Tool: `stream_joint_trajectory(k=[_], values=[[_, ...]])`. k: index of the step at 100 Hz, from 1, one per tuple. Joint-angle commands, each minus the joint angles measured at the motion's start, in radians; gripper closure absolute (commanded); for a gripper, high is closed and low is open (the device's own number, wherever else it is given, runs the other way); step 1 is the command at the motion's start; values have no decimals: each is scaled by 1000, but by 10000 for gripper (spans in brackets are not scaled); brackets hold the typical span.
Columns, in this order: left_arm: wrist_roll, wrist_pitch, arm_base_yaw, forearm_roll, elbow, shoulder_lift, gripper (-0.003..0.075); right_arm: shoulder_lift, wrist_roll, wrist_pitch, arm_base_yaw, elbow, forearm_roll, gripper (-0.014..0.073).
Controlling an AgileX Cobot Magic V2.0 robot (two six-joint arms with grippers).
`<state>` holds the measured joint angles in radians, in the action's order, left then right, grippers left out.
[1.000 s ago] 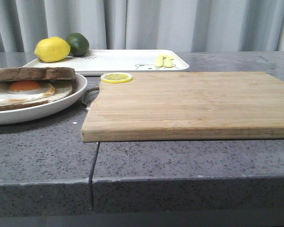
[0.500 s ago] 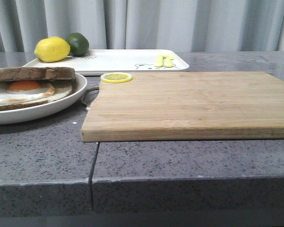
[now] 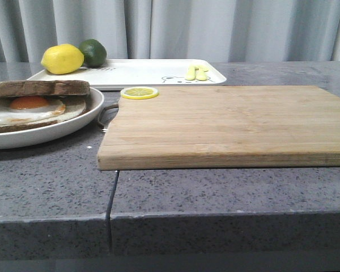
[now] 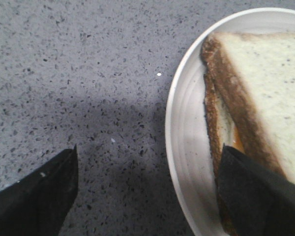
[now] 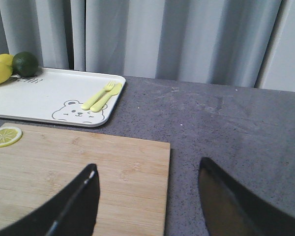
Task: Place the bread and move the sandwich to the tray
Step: 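Move the left gripper to the plate rim and grasp it, then lift the sandwich plate with the left gripper toward the tray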
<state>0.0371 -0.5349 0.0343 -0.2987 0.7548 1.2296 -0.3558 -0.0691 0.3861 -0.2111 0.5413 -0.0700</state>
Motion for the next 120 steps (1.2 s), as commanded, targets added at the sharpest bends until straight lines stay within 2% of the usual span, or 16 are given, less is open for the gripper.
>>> stream_joint_trajectory(k=[1, 59, 71, 95, 109, 112, 120], values=[[9, 66, 1, -35, 34, 11, 186, -7, 2, -72, 6, 24, -14, 148], [9, 66, 1, -66, 34, 88, 202, -7, 2, -75, 6, 24, -15, 148], [9, 69, 1, -107, 34, 88, 296, -7, 2, -78, 6, 24, -15, 148], [9, 69, 1, -193, 34, 88, 580, -7, 2, -79, 6, 24, -15, 148], [9, 69, 1, -230, 34, 88, 717, -7, 2, -79, 6, 24, -15, 148], [9, 69, 1, -239, 34, 88, 740, -7, 2, -79, 6, 24, -15, 148], [9, 71, 1, -242, 34, 88, 739, -7, 2, -79, 6, 24, -15, 148]])
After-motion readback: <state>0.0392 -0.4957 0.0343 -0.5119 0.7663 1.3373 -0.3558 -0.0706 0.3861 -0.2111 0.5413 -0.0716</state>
